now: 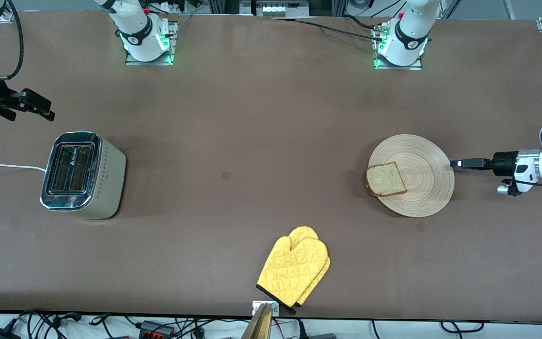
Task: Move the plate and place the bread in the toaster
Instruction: 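Grip the wooden plate rim with the left gripper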
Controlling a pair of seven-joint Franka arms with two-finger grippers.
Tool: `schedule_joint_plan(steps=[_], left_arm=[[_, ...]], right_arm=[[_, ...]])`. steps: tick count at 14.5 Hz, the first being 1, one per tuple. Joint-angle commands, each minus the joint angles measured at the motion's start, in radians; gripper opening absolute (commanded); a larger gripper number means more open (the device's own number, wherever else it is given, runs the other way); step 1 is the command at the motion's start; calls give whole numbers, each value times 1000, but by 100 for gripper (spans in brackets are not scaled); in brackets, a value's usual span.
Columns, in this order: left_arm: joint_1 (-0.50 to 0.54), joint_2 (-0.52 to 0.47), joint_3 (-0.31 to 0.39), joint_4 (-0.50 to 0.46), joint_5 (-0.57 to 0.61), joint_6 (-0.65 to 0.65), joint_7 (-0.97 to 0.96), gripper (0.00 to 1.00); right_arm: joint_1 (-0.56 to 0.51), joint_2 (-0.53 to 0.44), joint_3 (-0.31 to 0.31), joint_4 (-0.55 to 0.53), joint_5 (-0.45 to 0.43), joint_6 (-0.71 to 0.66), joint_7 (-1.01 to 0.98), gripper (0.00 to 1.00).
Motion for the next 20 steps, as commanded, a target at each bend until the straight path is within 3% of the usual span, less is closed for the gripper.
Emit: schedule_joint_plan(steps=[1,8,9,10,14,17,20], left_arm=[[7,23,-4,-4,-26,18,47,100],[-1,72,-6,-11,-77,41,82,99],[-1,75,-6,-10,-77,40,91,90],[-1,73,-6,-8,-77,34,93,66],[-2,72,-6,4,-75,9,97,30],[-1,72,-7,5,-79,-15,174,13],[-19,73,-7,34,-120,-32,229,5]], right_arm=[[-13,-12,13,-4,4,4,4,100],[-12,-12,15,8,4,1,4,100],[-12,-10,15,8,4,2,4,100],[-12,-12,15,8,4,-4,4,100],[-13,-12,15,7,4,-4,4,100],[-13,-10,13,7,4,-2,4,100],[-13,-10,13,7,4,-4,4,100]])
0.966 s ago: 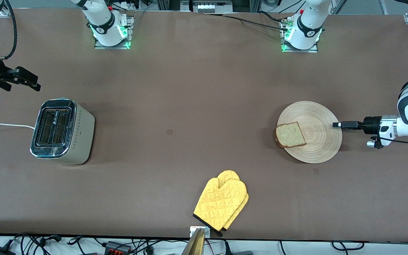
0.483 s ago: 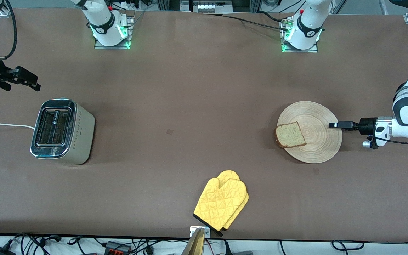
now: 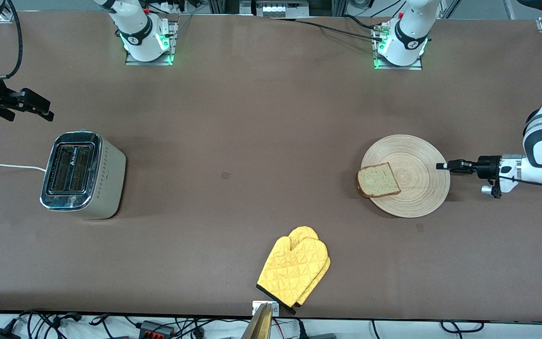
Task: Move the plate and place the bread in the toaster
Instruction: 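Slide the plate toward the toaster with the left gripper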
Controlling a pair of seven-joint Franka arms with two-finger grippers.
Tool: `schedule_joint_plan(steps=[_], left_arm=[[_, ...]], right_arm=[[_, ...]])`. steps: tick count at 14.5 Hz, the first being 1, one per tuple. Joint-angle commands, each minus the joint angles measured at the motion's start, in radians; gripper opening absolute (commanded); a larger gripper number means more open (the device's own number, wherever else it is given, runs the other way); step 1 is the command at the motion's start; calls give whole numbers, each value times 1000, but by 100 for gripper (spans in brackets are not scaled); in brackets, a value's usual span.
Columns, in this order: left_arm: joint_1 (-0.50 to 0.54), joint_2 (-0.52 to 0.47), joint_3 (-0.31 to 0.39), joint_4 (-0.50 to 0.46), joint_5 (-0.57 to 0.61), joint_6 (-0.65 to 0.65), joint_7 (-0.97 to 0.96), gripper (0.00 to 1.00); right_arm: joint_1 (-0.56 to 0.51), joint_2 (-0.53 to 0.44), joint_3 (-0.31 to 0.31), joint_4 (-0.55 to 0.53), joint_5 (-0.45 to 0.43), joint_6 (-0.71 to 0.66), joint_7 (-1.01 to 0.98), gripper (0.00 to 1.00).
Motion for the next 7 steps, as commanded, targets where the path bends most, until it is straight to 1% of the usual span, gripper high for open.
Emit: schedule_joint_plan(steps=[1,3,5,7], left_arm=[[-36,2,-5,32,-38,-21,39,4],[-47,7,-14,37,-116,-53,34,1],[-65,37,-19,39,-220,-113,22,1],[-129,50,-19,39,-274,-116,19,1]], right_arm=[[-12,-10,12,2,4,-7,4,100],[-13,-10,12,1,4,-8,4,100],[-15,-10,12,1,4,-7,4,100],[-15,-10,12,1,4,-8,4,100]])
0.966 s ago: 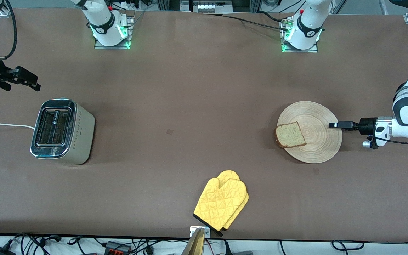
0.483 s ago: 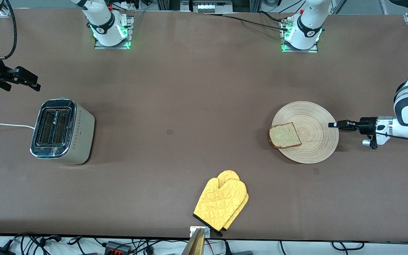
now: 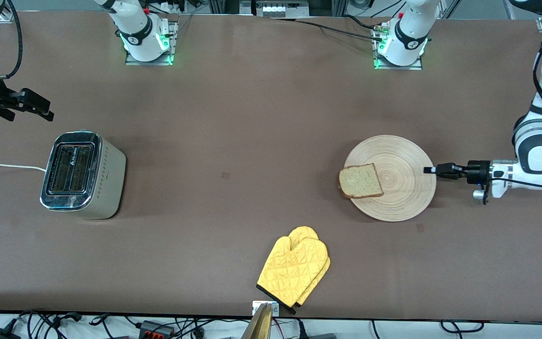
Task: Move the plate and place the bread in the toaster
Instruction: 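Slide the plate toward the toaster with the left gripper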
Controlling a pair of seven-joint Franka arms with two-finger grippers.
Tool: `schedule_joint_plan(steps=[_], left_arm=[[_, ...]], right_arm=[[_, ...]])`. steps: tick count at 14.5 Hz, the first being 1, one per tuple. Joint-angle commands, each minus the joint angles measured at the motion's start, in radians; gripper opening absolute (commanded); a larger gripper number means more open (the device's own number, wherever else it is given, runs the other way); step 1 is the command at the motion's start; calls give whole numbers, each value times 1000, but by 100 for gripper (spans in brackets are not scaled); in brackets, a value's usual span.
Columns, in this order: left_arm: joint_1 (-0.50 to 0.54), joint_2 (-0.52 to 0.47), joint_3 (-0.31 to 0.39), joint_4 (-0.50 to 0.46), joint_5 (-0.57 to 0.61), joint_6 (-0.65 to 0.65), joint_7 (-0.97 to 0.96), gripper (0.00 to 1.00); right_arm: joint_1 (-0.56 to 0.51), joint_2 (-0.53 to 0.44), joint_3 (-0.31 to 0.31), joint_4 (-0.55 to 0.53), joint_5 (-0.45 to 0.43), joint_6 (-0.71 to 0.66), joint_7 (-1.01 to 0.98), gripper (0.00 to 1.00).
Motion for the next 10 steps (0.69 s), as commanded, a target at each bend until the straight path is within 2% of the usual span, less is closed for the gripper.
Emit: schedule_joint_plan(steps=[1,3,6,8,10], left_arm=[[-81,24,-6,17,-103,-36,1,1],[-169,27,-6,20,-137,-29,-52,1],[-350,33,-3,24,-279,26,-149,1],[-478,50,-1,83,-306,52,-197,1],[-558,76,-1,117,-348,92,-243,1]], right_arm=[[-14,-8,12,1,2,-7,4,100],[-13,-3,12,1,2,-7,2,100],[-11,16,13,1,2,-2,2,100],[10,55,19,2,4,13,2,100],[35,88,21,2,7,24,4,100]])
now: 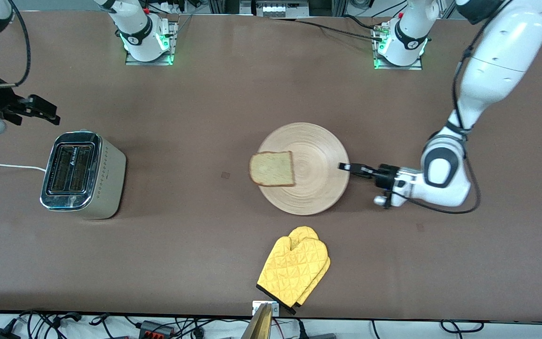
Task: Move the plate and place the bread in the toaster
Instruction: 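Slide the plate toward the toaster with the left gripper, then reach the right gripper to the bread while the left gripper releases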
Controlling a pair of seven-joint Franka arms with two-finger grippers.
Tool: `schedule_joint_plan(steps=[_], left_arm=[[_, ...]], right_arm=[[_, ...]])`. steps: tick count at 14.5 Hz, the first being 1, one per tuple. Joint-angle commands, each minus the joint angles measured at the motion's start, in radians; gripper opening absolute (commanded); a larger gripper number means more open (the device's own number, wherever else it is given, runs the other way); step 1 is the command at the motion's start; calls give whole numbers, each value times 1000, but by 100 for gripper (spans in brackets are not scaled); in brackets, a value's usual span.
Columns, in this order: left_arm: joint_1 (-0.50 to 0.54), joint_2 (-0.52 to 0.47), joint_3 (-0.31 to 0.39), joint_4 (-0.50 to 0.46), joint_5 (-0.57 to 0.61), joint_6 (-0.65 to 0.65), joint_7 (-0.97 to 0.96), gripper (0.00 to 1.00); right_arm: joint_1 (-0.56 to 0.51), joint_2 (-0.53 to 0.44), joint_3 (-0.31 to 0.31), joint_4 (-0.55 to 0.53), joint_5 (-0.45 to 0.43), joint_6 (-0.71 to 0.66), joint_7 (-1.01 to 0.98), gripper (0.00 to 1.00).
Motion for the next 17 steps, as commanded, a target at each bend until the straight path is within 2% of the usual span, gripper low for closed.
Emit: schedule_joint_plan(steps=[1,4,7,12,14,16,17], left_arm=[[-69,30,8,51,-110,5,-5,1],[-148,59,8,102,-114,58,-5,1],[-212,79,8,110,-113,141,0,1],[-234,116,8,143,-111,178,0,1],[-243,120,12,145,-111,180,0,1],[-244,125,12,143,-110,180,0,16],[-244,125,14,143,-107,180,0,17]], right_arm=[[47,50,4,5,18,24,4,100],[94,96,4,5,20,84,4,100],[132,129,4,5,21,96,5,100],[199,204,5,4,21,98,7,100],[213,230,5,4,67,108,5,100],[212,264,5,4,131,113,4,100],[213,271,5,4,145,125,5,100]])
